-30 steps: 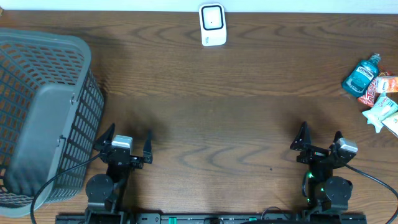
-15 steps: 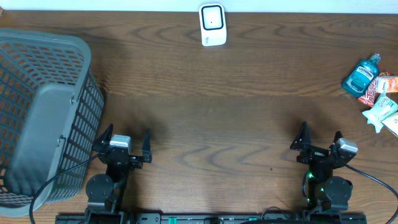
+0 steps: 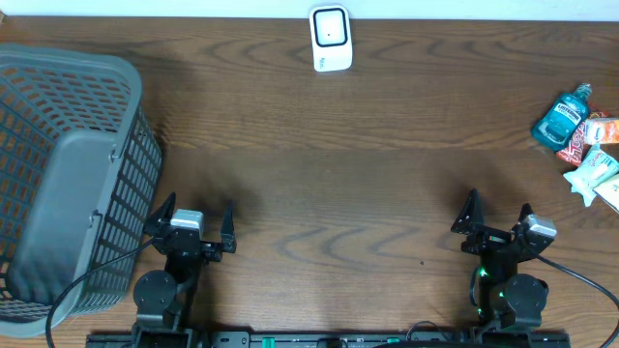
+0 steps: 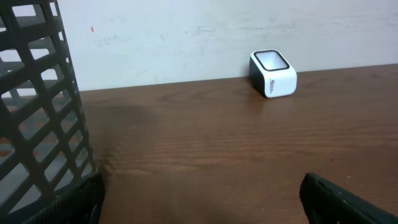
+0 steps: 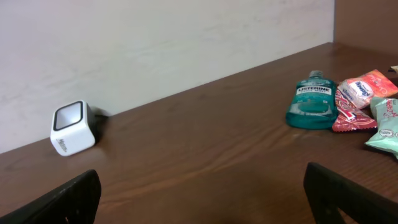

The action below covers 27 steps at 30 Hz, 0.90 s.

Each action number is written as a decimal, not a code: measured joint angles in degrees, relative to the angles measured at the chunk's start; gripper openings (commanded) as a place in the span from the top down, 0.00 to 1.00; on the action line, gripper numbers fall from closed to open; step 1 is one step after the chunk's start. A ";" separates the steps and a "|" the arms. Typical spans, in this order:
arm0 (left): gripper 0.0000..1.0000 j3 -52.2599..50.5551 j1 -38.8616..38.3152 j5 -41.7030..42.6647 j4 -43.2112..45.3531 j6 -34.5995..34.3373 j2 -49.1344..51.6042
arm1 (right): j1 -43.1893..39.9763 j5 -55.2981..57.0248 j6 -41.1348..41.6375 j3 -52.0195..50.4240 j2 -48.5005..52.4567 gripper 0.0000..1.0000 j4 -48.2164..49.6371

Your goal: Scan the item barcode

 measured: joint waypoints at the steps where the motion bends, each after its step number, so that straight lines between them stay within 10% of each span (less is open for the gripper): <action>1: 0.00 0.00 0.00 0.00 0.00 0.02 0.00 | 0.00 0.00 0.00 0.00 0.00 0.01 0.00; 27: 0.00 0.00 0.00 -0.02 0.00 0.00 0.00 | 0.00 0.04 -15.39 0.00 0.00 0.01 0.02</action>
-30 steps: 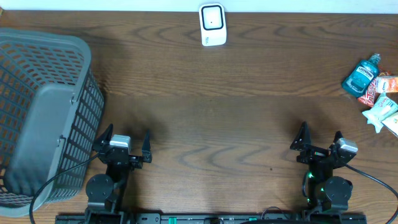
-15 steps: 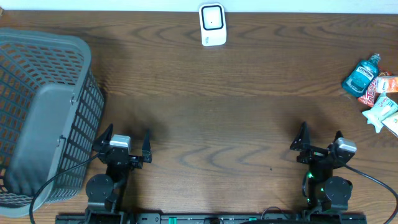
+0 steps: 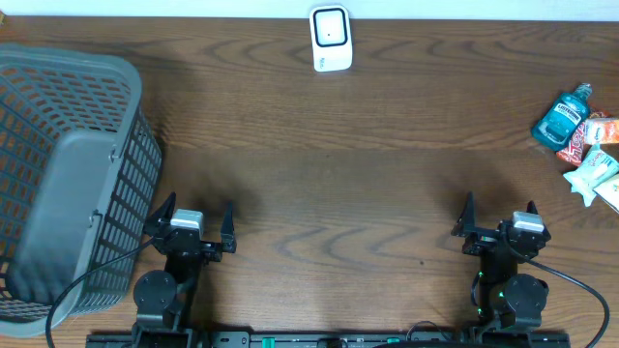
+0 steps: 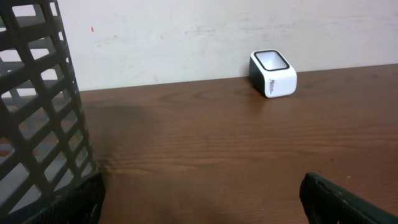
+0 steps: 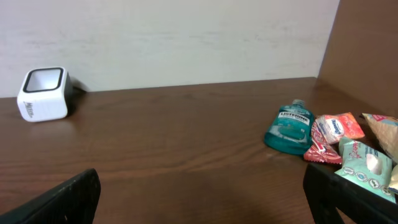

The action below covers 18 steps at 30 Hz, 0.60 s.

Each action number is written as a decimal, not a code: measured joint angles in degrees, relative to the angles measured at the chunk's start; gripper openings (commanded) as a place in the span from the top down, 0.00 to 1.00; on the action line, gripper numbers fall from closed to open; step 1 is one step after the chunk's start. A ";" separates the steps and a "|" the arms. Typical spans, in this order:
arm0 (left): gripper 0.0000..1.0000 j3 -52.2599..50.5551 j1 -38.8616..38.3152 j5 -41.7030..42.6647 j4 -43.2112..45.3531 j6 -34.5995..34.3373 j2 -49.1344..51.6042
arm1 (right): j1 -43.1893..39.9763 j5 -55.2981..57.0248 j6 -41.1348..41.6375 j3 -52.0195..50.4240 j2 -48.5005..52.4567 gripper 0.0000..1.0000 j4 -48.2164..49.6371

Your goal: Scan the item barcode

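A white barcode scanner (image 3: 331,39) stands at the table's far edge, its window facing up; it also shows as the scanner (image 4: 272,73) and the scanner (image 5: 43,94). At the right edge lie a teal mouthwash bottle (image 3: 561,118), red and orange snack packets (image 3: 586,133) and pale green packets (image 3: 592,171); the bottle (image 5: 288,126) lies flat. My left gripper (image 3: 195,224) is open near the front left, empty. My right gripper (image 3: 495,222) is open at the front right, empty, short of the items.
A large grey mesh basket (image 3: 68,174) fills the left side, right beside my left gripper; its wall (image 4: 37,112) crowds the left wrist view. A pale wall runs behind the table's far edge. Bare brown tabletop (image 3: 329,193) lies between the arms.
My right gripper has turned to the right: the scanner sits further left in its view and the mouthwash and packets nearer the middle. The left arm is unchanged.
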 measured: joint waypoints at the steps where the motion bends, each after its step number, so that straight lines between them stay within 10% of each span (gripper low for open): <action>1: 0.00 0.00 0.00 0.00 0.00 0.00 0.00 | 0.00 0.00 -0.11 0.00 0.00 0.01 0.00; 18: 0.00 0.00 0.00 0.00 0.00 0.00 0.00 | 0.00 0.00 -0.94 0.00 0.00 0.01 0.00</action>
